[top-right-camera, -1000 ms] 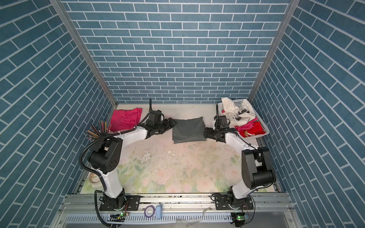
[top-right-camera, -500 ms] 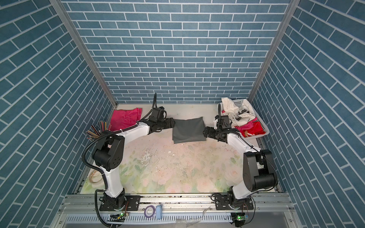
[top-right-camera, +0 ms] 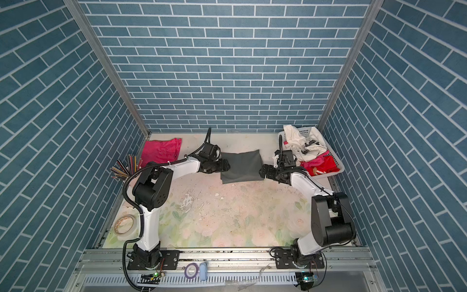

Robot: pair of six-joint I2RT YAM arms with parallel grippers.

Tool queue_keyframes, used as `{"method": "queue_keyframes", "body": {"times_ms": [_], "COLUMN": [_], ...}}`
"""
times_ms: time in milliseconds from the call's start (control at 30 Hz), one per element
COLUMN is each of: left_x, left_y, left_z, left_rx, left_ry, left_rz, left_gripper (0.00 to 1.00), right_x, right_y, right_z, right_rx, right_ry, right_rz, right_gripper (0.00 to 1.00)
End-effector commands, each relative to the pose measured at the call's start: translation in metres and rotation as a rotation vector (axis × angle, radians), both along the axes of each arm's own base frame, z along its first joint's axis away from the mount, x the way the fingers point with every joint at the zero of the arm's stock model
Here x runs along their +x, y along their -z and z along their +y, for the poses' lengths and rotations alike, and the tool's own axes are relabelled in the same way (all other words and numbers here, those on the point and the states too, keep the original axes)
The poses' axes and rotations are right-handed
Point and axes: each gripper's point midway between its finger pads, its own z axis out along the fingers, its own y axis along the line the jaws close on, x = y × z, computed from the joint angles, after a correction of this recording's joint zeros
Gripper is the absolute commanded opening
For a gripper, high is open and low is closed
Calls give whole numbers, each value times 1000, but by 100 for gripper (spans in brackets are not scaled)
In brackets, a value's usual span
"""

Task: Fold and stack the t-shirts

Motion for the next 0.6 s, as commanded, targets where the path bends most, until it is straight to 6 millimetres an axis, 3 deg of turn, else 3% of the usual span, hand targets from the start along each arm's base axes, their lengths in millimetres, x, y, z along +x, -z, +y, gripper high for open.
{"method": "queue_keyframes", "body": {"times_ms": [0,100,300,333,467,567], "left_x": [-15,-18,-19,-19,-15,-12], "left_y": [23,28,34,35,27,21], "left_z": [-4,-9,-8,-9,-14,-19], "left_rx": [23,26,84,94,159,185], "left_ry": [33,44,54,61,93,125], "left_rz": [76,91,80,74,4,-38], "left_gripper": [78,69,31,29,17,0], "right_x": [-3,-4,-4,-4,-4,-6], "right_y": [-5,-4,-6,-7,-9,-7], "right_z": [1,0,-2,-2,-4,-5], "right_rx": [25,23,28,28,28,26], "right_ry": [7,11,16,16,22,24], "right_rz": [-12,-11,-19,-20,-28,-25], "right_gripper": [93,93,93,93,93,93]}}
